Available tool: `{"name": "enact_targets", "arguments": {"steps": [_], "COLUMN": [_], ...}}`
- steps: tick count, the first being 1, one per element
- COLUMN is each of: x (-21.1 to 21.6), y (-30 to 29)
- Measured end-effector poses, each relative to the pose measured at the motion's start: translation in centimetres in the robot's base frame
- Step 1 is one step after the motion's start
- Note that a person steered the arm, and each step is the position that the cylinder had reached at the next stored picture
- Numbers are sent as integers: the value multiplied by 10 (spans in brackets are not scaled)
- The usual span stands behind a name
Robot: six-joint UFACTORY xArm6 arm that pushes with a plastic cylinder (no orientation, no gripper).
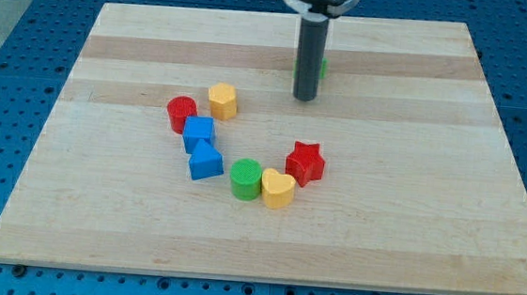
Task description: Slightly push the green circle downwards
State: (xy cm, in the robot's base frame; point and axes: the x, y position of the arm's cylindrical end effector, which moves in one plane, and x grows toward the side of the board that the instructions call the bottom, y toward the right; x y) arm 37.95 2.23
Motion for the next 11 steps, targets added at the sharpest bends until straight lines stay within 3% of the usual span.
{"name": "enact_targets", "arguments": {"steps": [1, 2, 6, 11], "x": [5, 44, 79, 94], "y": [-4, -18, -65, -33]}}
